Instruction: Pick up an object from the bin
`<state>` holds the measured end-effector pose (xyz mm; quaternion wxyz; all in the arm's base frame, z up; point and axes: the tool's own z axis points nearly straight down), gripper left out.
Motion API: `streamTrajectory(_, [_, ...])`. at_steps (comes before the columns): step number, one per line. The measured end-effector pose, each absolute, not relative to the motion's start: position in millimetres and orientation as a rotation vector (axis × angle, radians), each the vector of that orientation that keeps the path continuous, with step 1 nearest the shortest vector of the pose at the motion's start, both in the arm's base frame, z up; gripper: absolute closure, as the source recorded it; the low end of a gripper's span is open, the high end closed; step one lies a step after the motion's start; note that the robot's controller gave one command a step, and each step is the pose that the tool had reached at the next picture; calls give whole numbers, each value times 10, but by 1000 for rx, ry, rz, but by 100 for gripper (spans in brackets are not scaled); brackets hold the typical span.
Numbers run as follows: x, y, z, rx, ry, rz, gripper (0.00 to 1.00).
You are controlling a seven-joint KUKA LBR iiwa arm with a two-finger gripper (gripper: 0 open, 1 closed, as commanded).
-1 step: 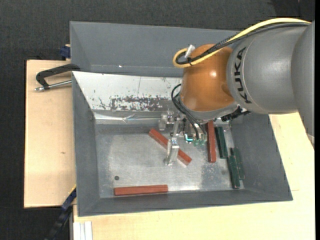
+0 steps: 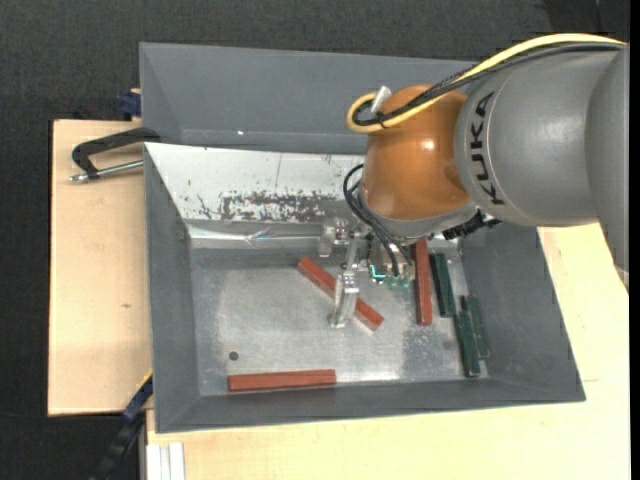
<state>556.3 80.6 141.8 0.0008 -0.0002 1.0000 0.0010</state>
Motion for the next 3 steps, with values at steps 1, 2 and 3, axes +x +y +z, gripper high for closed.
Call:
streamTrajectory(1, [5734, 436, 734, 175, 3137, 1, 100])
streamTrajectory(2, [5734, 440, 734, 174, 3137, 2, 100])
streamTrajectory(3, [5545, 488, 2106, 224, 3129, 3, 100])
